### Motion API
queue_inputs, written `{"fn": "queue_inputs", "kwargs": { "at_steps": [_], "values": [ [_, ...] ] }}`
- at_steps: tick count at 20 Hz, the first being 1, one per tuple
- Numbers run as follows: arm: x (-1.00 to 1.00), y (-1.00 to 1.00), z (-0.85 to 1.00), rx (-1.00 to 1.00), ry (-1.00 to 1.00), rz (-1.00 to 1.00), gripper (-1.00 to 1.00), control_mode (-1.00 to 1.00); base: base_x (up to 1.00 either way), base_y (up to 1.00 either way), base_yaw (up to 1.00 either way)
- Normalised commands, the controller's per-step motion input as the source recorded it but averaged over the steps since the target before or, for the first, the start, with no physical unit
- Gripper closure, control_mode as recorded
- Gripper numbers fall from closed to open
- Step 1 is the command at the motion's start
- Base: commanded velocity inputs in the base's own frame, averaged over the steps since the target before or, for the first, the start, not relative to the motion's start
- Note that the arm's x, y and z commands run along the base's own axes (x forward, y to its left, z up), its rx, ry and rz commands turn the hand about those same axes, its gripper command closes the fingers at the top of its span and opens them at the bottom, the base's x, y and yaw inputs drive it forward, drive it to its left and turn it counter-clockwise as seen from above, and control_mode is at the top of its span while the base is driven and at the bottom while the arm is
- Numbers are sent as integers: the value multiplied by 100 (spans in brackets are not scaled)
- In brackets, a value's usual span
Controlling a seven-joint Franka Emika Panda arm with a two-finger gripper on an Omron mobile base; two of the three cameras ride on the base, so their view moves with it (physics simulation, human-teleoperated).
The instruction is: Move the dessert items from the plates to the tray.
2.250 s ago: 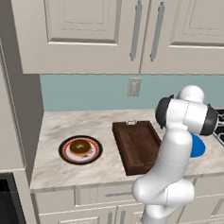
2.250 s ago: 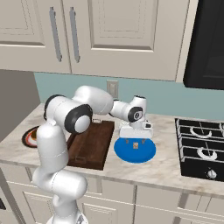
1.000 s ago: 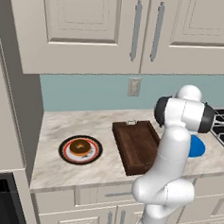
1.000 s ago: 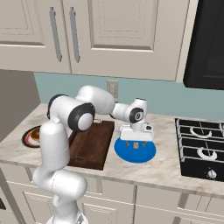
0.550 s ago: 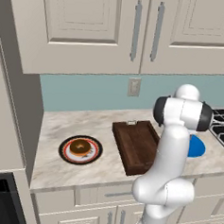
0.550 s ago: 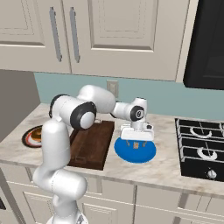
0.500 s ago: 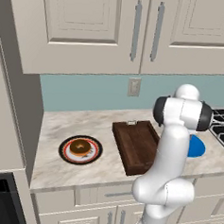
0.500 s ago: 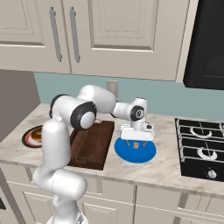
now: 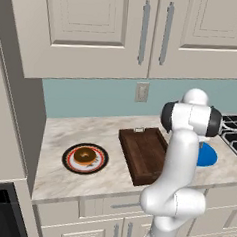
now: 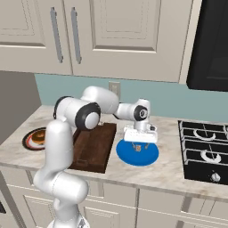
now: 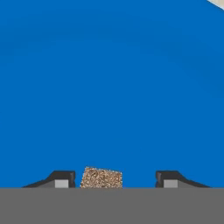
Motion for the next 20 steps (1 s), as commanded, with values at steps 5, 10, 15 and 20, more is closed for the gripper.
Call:
{"fn": "queue_inputs", "kwargs": {
  "at_steps": [5, 10, 15, 20],
  "values": [
    [0, 0, 0, 0, 2, 0, 100, -100, 0, 0, 0],
    [-2, 0, -1, 0, 0, 0, 100, -100, 0, 0, 0],
    [-15, 0, 0, 0, -2, 0, 100, -100, 0, 0, 0],
    [-17, 9, 0, 0, -16, 0, 100, -100, 0, 0, 0]
  ]
}}
